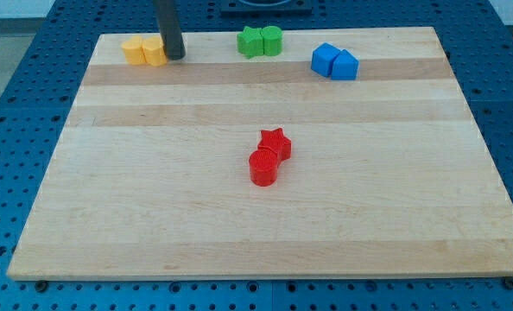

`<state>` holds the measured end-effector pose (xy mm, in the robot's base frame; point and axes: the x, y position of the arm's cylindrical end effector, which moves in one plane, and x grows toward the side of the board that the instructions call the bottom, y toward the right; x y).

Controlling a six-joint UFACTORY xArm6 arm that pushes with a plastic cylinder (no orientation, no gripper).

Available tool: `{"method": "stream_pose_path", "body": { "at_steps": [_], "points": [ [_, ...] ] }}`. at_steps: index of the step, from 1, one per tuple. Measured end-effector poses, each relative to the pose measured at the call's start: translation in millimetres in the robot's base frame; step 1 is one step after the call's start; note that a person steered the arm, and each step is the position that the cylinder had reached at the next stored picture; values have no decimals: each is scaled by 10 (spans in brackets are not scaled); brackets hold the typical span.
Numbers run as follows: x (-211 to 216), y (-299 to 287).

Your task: Move the yellow heart and yellow hexagon towards the top left

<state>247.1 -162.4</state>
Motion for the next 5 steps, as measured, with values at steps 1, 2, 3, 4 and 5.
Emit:
{"method": "stream_pose_path", "body": {
  "at_steps": [1, 2, 3, 4, 5],
  "points": [
    [0, -184],
    [0, -349],
    [115, -344],
    [660, -143],
    [957, 475]
  ]
}}
